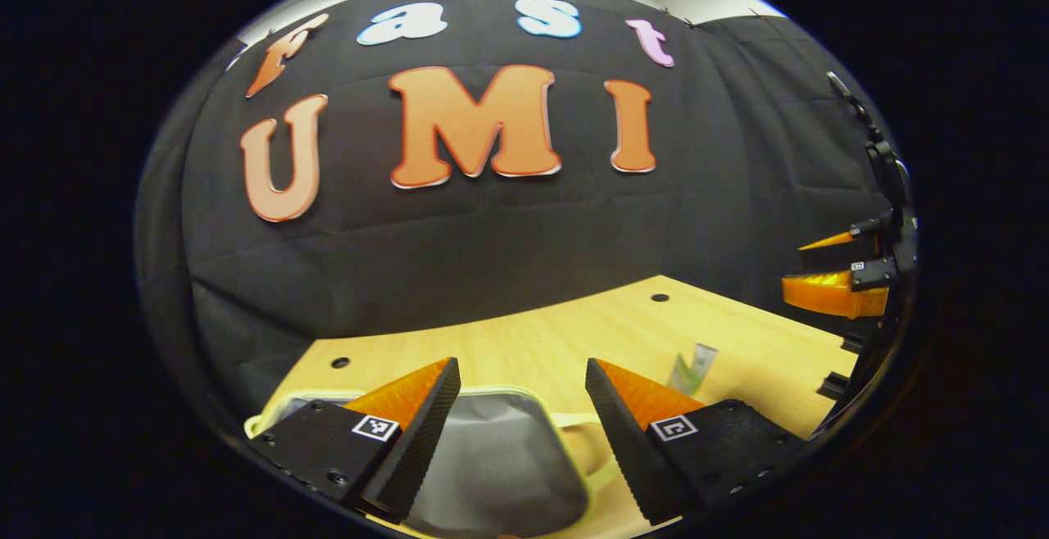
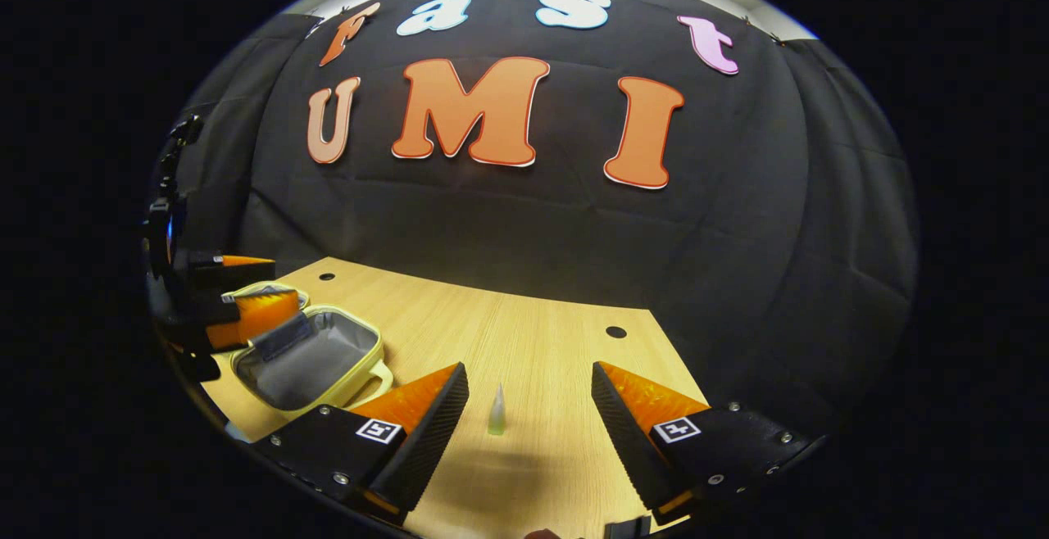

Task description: First open the suitcase, pack the skin care products into it, and then close the suitcase.

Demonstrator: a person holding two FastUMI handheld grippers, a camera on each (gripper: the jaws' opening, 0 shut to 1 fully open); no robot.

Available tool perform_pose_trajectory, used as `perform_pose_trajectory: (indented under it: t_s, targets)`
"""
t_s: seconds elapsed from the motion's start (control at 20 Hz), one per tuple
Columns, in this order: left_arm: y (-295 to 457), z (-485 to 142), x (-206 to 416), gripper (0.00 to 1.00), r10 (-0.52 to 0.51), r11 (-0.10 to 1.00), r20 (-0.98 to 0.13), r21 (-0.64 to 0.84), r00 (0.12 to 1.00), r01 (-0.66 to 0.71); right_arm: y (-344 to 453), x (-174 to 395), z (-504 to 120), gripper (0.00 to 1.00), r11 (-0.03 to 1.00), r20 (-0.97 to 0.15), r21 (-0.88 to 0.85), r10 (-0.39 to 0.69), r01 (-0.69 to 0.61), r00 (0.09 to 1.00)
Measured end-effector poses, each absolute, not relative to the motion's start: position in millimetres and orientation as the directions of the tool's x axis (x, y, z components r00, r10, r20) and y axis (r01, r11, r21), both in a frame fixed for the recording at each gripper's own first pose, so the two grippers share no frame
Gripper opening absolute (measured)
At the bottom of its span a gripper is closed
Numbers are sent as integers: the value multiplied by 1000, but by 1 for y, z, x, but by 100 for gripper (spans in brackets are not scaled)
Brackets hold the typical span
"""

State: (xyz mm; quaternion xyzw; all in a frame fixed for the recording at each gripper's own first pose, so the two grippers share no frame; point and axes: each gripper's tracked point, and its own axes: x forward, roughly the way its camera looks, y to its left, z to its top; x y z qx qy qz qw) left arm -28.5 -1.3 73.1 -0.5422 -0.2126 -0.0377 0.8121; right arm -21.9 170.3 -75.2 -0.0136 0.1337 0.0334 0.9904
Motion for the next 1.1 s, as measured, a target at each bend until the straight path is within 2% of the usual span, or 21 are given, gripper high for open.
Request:
perform_pose_trajectory:
  t_s: [0.3,0.7,0.75,0.8,0.9,0.95,1.0,1.05,1.1]
  targets:
    - [-43,115,-34,96,84,443,462,-811,883,382,150,-18,-97,96,991,-274,-5,130,-137,953]
    - [-103,139,-7,94,-51,414,455,-801,889,433,130,-23,-130,96,988,-261,-14,144,-153,955]
    - [-106,139,-4,92,-62,405,453,-803,890,437,129,-25,-134,96,988,-261,-13,144,-153,955]
    - [-108,139,-3,83,-70,399,450,-805,890,438,129,-25,-139,96,988,-263,-11,147,-155,954]
    - [-102,144,10,82,-47,396,444,-814,895,425,127,-26,-148,96,988,-265,-8,147,-155,953]
    - [-98,146,18,70,-27,402,449,-813,893,421,127,-26,-153,96,988,-270,-4,149,-156,951]
    - [-97,147,22,52,-34,407,449,-810,893,423,127,-25,-157,96,988,-278,0,151,-157,949]
    - [-95,148,18,46,-37,413,451,-806,892,425,130,-25,-160,96,986,-287,6,161,-166,944]
    - [-97,147,22,46,-51,418,443,-804,895,422,132,-23,-162,96,984,-295,11,171,-176,940]
